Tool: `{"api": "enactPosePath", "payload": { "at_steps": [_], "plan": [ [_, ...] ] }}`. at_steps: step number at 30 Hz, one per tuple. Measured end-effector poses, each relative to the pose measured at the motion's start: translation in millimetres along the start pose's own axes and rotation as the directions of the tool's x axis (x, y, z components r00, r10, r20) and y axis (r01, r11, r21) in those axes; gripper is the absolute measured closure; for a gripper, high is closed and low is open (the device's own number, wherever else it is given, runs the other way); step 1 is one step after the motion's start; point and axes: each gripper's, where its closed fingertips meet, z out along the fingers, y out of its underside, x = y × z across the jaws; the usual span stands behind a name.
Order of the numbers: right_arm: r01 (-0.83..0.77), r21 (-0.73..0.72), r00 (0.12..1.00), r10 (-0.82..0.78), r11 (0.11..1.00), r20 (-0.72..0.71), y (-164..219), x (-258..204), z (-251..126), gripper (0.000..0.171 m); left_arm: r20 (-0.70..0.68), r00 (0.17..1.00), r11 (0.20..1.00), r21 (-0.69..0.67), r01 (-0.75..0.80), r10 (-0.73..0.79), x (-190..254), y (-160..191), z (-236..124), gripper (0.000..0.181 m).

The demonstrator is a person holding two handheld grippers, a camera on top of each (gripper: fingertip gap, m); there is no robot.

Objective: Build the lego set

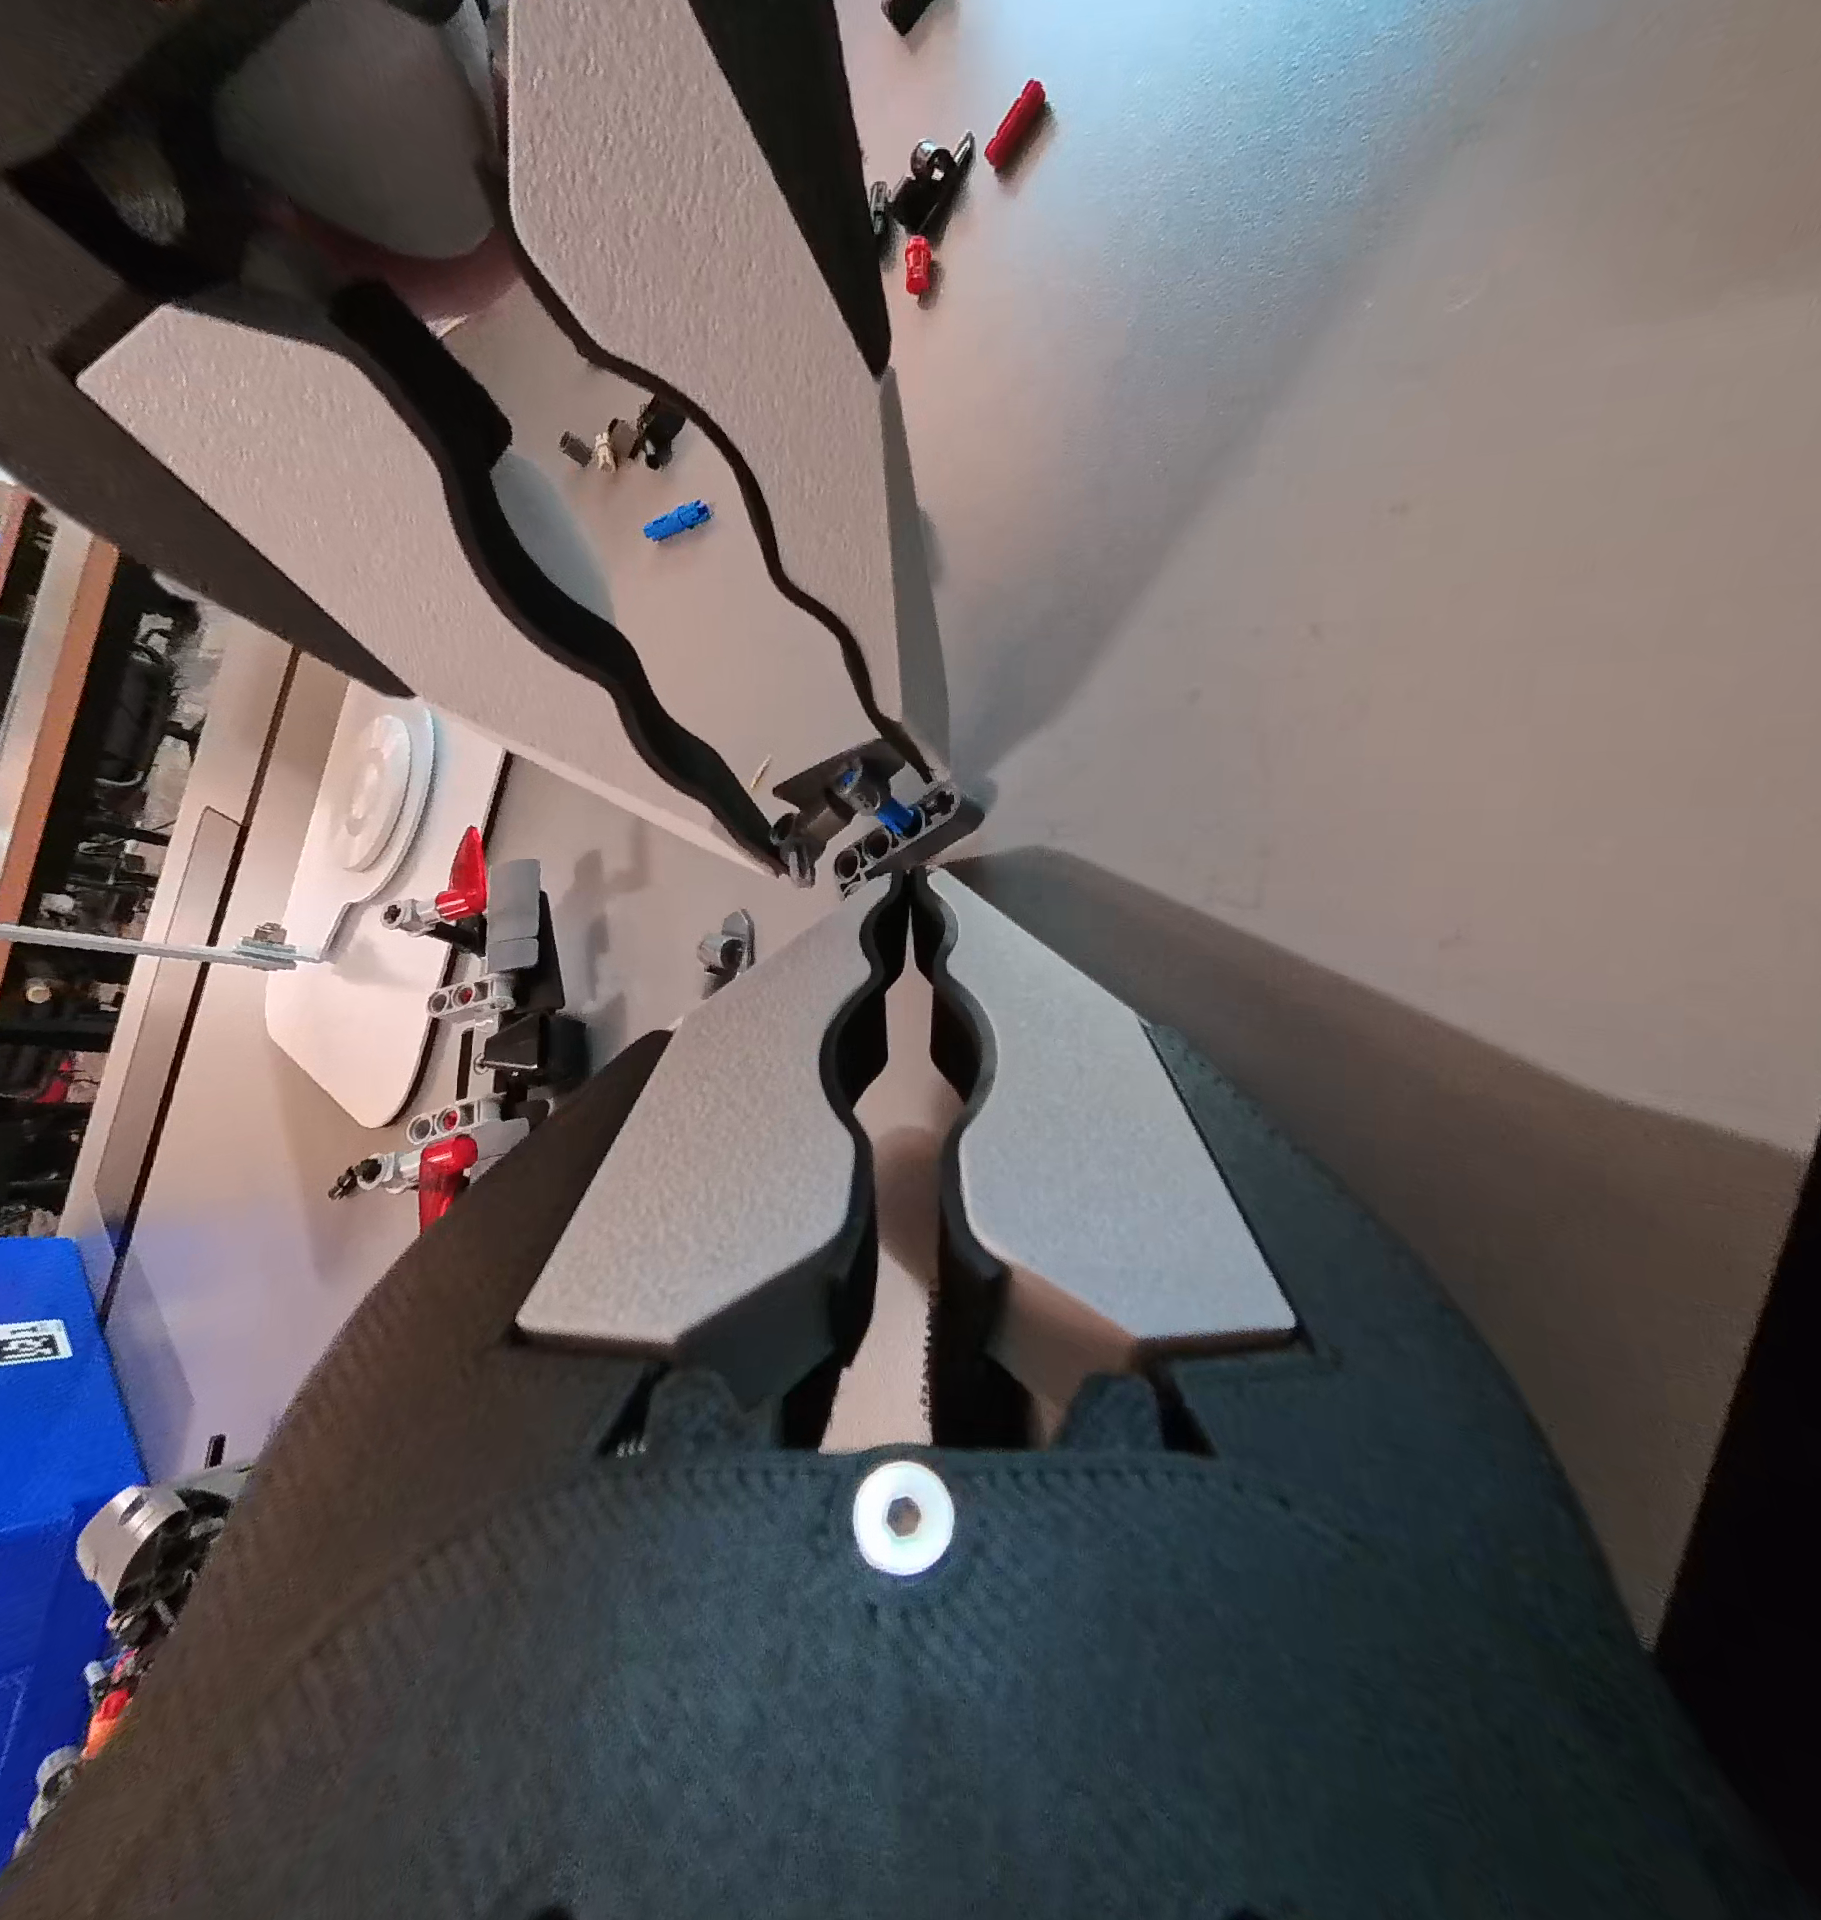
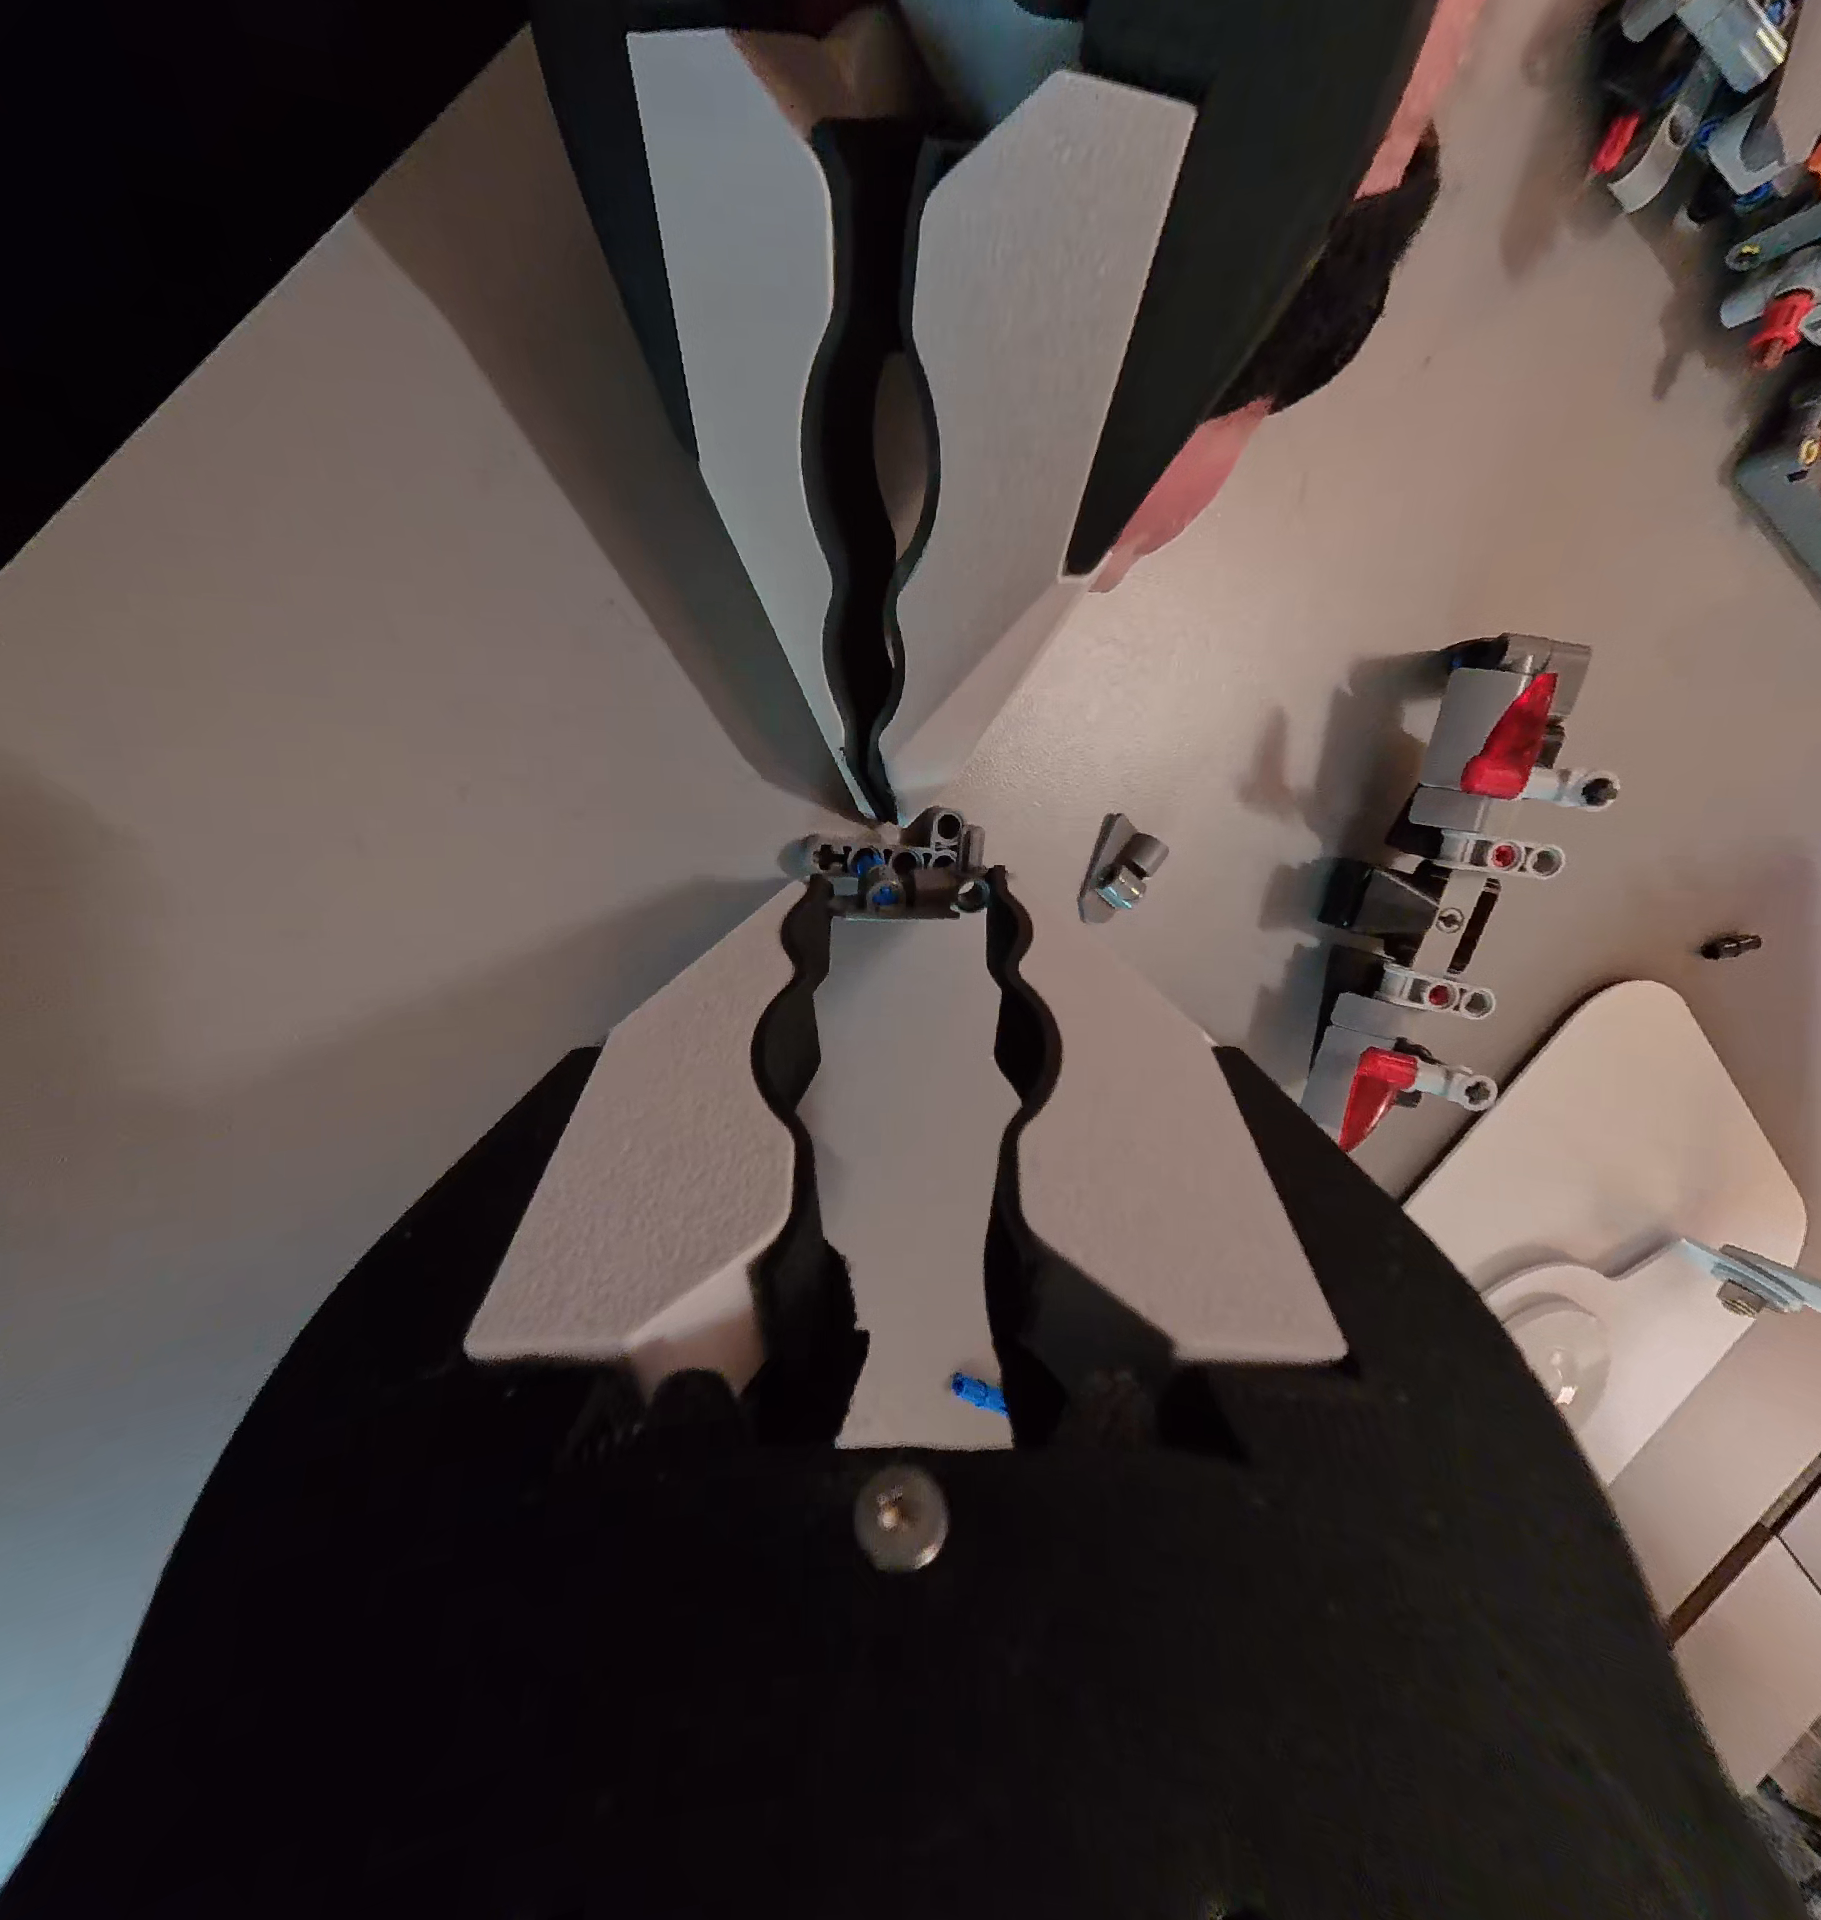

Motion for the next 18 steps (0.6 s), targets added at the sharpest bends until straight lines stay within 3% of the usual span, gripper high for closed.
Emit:
{"api": "enactPosePath", "payload": {
  "at_steps": [18],
  "plan": [
    [-0.018,-0.085,1.0,0.016,0.996,-0.024,-2.7,-2.1,1.5,0.143,0.024,0.999,0.999,0.001,-0.04,0.04,3.2,-4.3,0.8,0.181]
  ]
}}
